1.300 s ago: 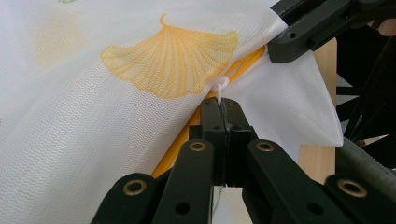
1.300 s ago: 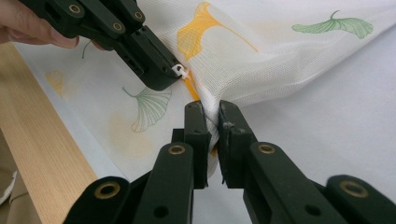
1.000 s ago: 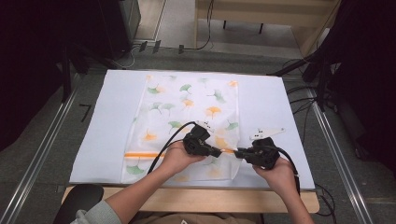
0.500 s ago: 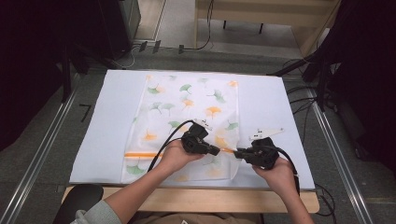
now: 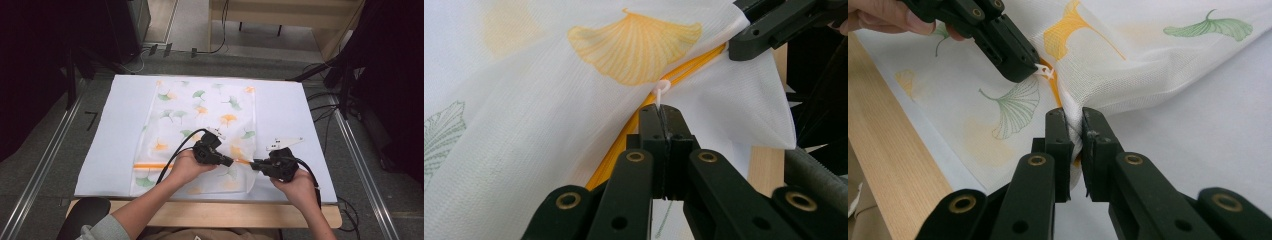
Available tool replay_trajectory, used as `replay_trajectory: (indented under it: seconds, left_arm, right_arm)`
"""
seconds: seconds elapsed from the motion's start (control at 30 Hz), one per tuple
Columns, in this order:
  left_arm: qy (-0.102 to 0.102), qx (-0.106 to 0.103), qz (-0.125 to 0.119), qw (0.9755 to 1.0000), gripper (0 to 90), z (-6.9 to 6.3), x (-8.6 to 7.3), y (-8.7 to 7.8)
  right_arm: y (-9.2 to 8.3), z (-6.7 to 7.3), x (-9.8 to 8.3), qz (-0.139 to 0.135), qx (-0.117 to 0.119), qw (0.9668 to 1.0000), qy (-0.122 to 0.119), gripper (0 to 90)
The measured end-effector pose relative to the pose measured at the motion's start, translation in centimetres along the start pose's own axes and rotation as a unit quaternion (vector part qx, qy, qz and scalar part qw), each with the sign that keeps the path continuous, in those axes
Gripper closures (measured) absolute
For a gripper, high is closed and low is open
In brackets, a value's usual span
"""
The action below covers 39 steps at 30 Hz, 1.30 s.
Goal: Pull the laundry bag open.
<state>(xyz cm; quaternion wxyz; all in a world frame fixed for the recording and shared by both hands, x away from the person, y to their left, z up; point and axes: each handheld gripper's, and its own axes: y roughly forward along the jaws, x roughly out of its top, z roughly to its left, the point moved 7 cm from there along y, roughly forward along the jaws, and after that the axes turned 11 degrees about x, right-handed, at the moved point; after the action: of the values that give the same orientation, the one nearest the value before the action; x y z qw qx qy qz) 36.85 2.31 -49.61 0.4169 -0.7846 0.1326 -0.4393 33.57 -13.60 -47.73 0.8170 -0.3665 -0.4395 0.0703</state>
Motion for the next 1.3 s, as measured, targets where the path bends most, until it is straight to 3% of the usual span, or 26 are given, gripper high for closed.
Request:
replay_trajectory:
  seconds: [0.13, 0.3, 0.5, 1.07, 1.17, 1.3]
  left_arm:
    - [-0.001, 0.005, 0.003, 1.0, 90.0, 0.2, -0.2, -0.2]
    - [-0.02, 0.012, 0.005, 0.9997, 90.0, 1.1, -0.8, -0.6]
    - [-0.029, 0.015, 0.004, 0.9995, 90.0, 1.6, -1.3, -1.0]
    - [-0.025, 0.025, 0.01, 0.9993, 90.0, 1.7, -1.6, -1.2]
    - [-0.021, 0.026, 0.009, 0.9994, 90.0, 1.6, -1.5, -1.2]
    - [-0.004, 0.045, 0.021, 0.9988, 90.0, 1.7, -1.8, -1.5]
  right_arm:
    - [0.0, 0.0, 0.0, 0.001, 0.0, 1.0, -0.002, 85.1]
    - [-0.3, -0.2, 0.0, 0.0, 0.001, 1.0, -0.001, 85.1]
    - [-0.6, -0.1, -0.2, 0.002, 0.0, 1.0, -0.002, 85.1]
    - [-0.5, -0.3, -0.1, 0.006, 0.001, 1.0, -0.006, 85.0]
    - [-0.5, -0.3, -0.1, 0.006, 0.001, 1.0, -0.005, 85.0]
    - [-0.5, -0.4, -0.1, 0.008, -0.001, 1.0, -0.006, 85.0]
